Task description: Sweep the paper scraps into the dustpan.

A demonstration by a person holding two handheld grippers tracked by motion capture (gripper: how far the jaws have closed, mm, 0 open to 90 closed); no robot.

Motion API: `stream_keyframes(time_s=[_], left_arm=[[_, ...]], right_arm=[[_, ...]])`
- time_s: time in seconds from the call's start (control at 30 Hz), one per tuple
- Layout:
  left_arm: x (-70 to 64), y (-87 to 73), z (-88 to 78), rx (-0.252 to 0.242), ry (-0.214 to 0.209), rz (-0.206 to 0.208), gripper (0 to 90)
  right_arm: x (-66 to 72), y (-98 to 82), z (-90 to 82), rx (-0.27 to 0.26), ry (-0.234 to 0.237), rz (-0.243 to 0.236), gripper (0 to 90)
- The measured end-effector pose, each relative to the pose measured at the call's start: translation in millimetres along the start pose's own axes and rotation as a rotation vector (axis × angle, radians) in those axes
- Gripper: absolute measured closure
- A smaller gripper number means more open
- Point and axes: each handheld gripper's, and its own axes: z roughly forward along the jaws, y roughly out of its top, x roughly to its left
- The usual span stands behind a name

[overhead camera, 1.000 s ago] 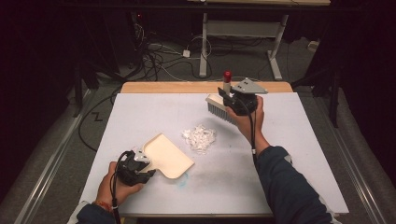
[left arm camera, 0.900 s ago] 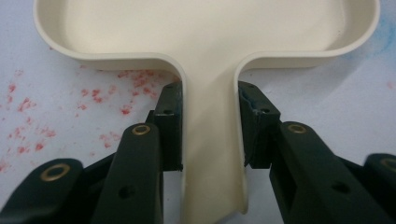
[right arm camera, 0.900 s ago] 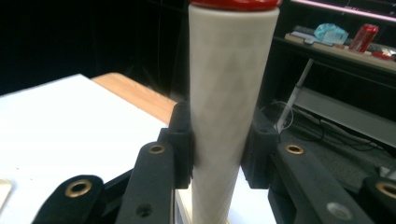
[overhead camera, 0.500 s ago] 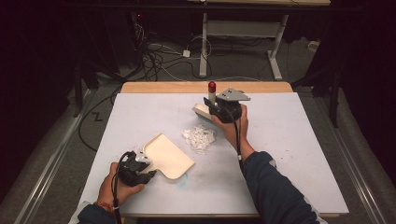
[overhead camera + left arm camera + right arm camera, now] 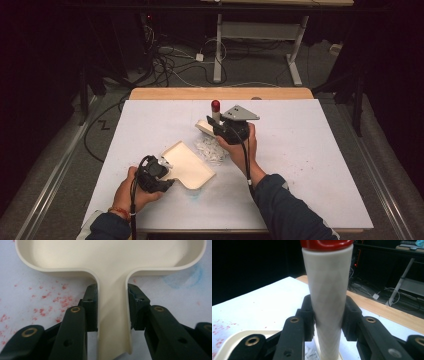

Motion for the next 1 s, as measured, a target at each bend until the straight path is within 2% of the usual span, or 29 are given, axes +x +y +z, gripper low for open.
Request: stream_keyframes(time_s=[0.17,0.23,0.27,0.3,0.33,0.37,0.4,0.43,0.5,0.67,0.8,0.9,0.97,1.0], left_arm=[[-0.5,3.5,3.8,0.011,-0.006,-0.003,63.2],[-0.9,3.9,5.3,0.016,-0.005,-0.002,63.2],[-1.0,4.0,5.8,0.017,-0.005,-0.002,63.2],[-1.1,4.2,6.2,0.015,-0.007,-0.005,63.2],[-1.2,4.4,6.3,0.015,-0.006,-0.004,63.2],[-1.7,4.7,6.4,0.015,-0.005,-0.006,63.2],[-2.0,5.1,6.4,0.013,-0.005,-0.007,63.2],[-2.6,5.7,6.5,0.012,-0.005,-0.008,63.2],[-3.8,6.8,6.6,0.013,-0.004,-0.010,63.2],[-5.1,11.2,7.4,0.015,-0.005,-0.012,63.1],[-5.2,12.4,9.2,0.010,-0.007,-0.019,63.1],[-5.8,13.3,10.3,0.014,-0.002,-0.018,63.1],[-5.8,13.0,10.7,0.014,-0.003,-0.018,63.1],[-5.9,12.8,10.8,0.013,-0.002,-0.017,63.1]], right_arm=[[13.0,-0.9,-2.5,-0.007,0.028,0.001,68.7],[24.4,-1.6,-4.0,-0.008,0.052,-0.018,68.6],[24.4,-1.6,-4.0,-0.008,0.052,-0.018,68.6],[32.8,-1.8,-5.4,-0.011,0.070,-0.026,68.7],[32.8,-1.8,-5.4,-0.011,0.070,-0.026,68.7],[41.2,-1.9,-6.4,-0.016,0.085,-0.047,68.7],[41.2,-1.9,-6.4,-0.016,0.085,-0.047,68.7],[49.0,-2.2,-7.5,-0.017,0.101,-0.055,68.7],[54.2,-2.6,-8.1,-0.022,0.107,-0.066,68.8],[61.4,-1.9,-11.4,-0.034,0.127,-0.067,69.2],[62.1,1.5,-14.2,-0.048,0.151,-0.042,70.1],[62.0,3.3,-13.8,-0.047,0.165,-0.040,70.2],[61.9,4.4,-13.0,-0.051,0.148,-0.058,70.2],[60.3,5.0,-12.6,-0.052,0.153,-0.047,70.2]])
